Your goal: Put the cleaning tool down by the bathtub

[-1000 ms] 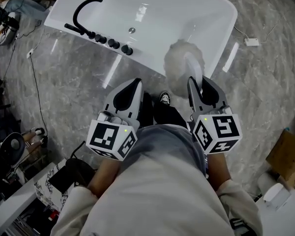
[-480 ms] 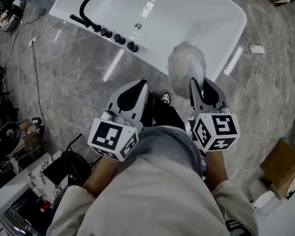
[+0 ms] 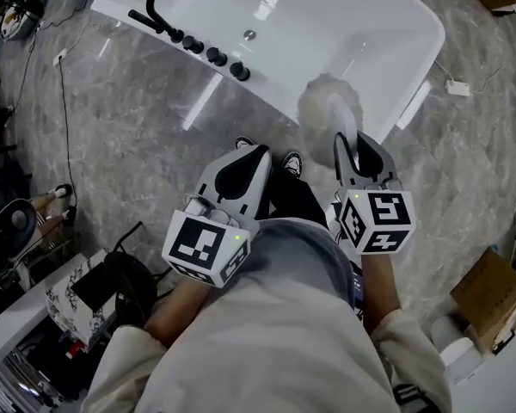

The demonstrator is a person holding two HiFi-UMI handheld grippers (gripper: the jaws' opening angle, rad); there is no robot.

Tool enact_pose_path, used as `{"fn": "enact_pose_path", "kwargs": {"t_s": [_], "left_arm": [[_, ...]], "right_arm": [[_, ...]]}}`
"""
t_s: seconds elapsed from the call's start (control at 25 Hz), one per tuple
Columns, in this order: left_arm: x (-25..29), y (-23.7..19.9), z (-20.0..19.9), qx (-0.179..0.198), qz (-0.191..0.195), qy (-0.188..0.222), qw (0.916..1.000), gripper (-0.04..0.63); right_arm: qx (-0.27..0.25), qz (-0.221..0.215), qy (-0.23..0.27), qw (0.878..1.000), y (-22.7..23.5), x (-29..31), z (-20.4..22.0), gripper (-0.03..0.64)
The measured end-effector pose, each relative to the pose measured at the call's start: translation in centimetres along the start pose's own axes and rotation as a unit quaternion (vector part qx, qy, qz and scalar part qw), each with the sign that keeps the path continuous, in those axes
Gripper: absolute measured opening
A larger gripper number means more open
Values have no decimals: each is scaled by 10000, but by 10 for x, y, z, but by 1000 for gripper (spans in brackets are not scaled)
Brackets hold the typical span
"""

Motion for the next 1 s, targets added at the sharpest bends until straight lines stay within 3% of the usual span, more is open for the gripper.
{"fn": "enact_pose_path", "kwargs": {"t_s": [1.0], "left_arm": [[-7,-3,14,-197,-73,-100,9997,9]], "right_arm": [[-210,68,-629,9978,1,43,52,74]]}}
Point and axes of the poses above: the fingertips, and each gripper's own axes: x forward along the fingers, y to its right, z out of its underside, the point moved 4 cm from there along -x, backward along the fingers, and after that the axes turned 14 degrees about z, right-handed, at the moved point
